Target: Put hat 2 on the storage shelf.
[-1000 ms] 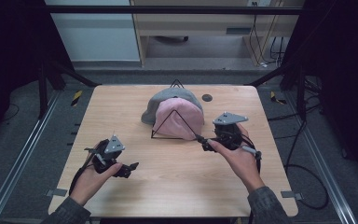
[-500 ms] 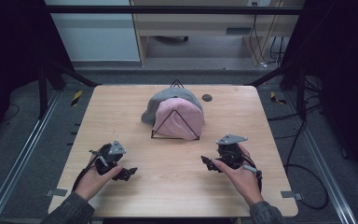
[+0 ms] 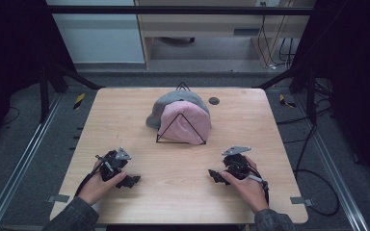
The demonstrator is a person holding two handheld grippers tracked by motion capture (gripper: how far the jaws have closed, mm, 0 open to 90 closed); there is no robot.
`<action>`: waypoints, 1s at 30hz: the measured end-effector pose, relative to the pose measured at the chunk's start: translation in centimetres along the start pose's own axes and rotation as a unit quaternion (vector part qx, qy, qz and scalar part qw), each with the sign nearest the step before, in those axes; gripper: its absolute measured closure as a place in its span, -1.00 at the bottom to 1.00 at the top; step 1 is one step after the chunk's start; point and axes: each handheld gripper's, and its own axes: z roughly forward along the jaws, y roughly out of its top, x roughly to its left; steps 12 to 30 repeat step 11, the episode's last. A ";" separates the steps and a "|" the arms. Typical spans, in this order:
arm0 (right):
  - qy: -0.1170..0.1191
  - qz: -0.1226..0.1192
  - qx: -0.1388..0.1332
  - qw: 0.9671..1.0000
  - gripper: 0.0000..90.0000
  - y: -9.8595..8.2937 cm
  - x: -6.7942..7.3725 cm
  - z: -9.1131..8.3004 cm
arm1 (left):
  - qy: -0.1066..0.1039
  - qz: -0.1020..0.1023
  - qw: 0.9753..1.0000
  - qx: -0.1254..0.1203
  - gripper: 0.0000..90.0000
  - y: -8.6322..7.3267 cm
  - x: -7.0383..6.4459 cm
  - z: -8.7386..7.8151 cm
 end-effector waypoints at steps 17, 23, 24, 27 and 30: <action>-0.035 -0.029 -0.029 0.999 -0.95 -1.4 0.4 0.9 | -0.001 0.005 1.000 -0.015 -1.00 -0.3 0.3 0.1; -0.035 -0.029 -0.029 0.999 -0.95 -1.4 0.4 0.9 | -0.001 0.005 1.000 -0.015 -1.00 -0.3 0.3 0.1; -0.035 -0.029 -0.029 0.999 -0.95 -1.4 0.4 0.9 | -0.001 0.005 1.000 -0.015 -1.00 -0.3 0.3 0.1; -0.035 -0.029 -0.029 0.999 -0.95 -1.4 0.4 0.9 | -0.001 0.005 1.000 -0.015 -1.00 -0.3 0.3 0.1; -0.035 -0.029 -0.029 0.999 -0.95 -1.4 0.4 0.9 | -0.001 0.005 1.000 -0.015 -1.00 -0.3 0.3 0.1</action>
